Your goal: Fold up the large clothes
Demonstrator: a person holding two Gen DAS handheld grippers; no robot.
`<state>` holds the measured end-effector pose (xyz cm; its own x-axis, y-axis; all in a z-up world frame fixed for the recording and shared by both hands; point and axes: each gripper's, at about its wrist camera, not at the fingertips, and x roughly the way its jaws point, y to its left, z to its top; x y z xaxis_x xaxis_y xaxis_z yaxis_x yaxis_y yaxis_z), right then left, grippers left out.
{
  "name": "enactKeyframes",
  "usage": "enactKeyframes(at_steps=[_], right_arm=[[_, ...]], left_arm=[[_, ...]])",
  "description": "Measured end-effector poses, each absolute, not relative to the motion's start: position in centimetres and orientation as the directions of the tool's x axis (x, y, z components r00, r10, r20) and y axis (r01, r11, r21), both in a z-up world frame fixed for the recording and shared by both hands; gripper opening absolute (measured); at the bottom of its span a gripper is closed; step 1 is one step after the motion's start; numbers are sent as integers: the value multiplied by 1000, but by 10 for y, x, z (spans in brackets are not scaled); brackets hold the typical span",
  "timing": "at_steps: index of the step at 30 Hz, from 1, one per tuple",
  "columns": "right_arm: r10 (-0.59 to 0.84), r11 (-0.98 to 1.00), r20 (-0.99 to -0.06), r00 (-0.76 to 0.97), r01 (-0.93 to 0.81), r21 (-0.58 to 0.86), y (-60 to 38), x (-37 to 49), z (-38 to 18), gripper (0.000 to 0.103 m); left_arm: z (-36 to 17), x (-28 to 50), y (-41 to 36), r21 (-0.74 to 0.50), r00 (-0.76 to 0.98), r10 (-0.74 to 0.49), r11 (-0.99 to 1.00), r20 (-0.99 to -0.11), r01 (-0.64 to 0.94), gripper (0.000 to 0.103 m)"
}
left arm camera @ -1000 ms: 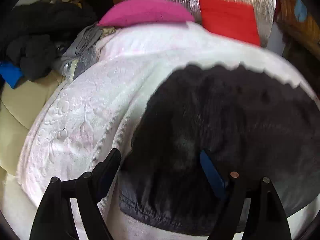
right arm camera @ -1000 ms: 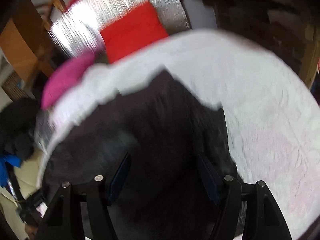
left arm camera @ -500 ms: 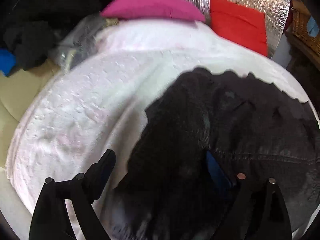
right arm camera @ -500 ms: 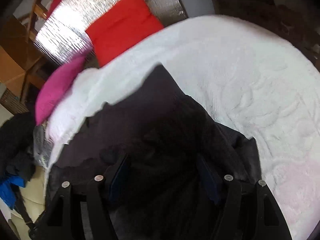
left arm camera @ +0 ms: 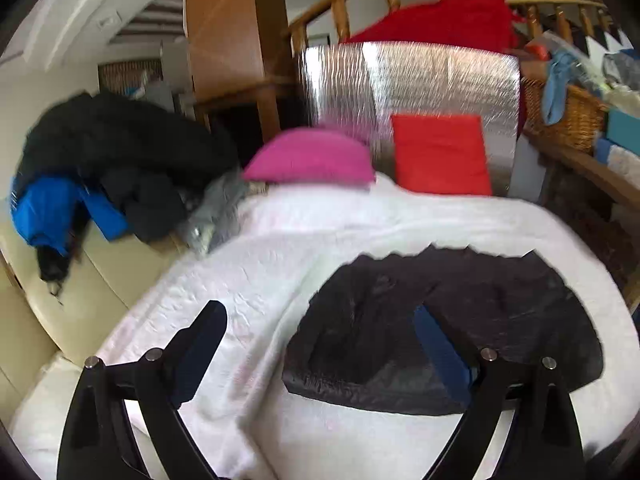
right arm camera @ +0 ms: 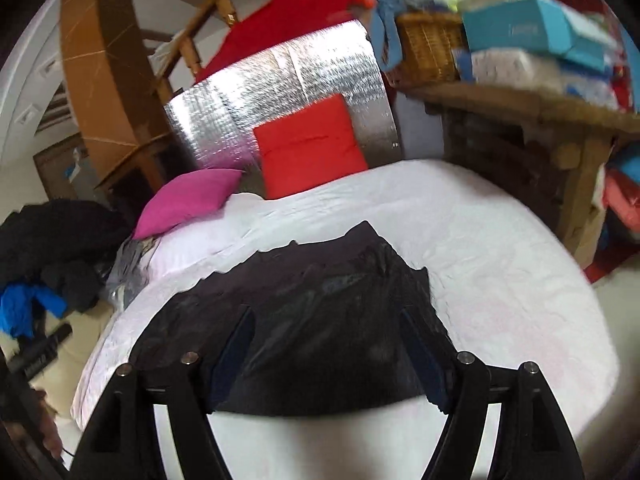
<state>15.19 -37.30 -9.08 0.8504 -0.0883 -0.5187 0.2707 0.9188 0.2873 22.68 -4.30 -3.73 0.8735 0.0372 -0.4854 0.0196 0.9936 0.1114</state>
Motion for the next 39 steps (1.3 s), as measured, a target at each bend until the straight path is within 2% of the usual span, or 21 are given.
enactKeyframes(at_steps=[1, 6, 13, 26, 39], right_arm=[[-95, 921, -515, 852, 271, 279, -368, 141, -84, 78], [-125, 936, -506, 854, 271, 226, -334, 91, -51, 78], [-141, 952, -478, 867, 251, 173, -288, 43, -16, 78], [-206, 950, -401, 893, 280, 135, -242, 6, 21, 78], [-215, 957, -437, 873, 277, 83, -223, 11, 21, 78]], left_arm=[[-33, 217, -45, 118, 881, 43, 993, -471, 15, 102], [7, 150, -46, 164, 943, 76, 986, -323, -23, 103], [39, 93, -38, 163, 963, 47, 987, -266, -3, 103], [70, 47, -18, 91, 969, 21, 996, -247, 1, 103], [76, 27, -12, 92, 974, 27, 996, -225, -6, 103]])
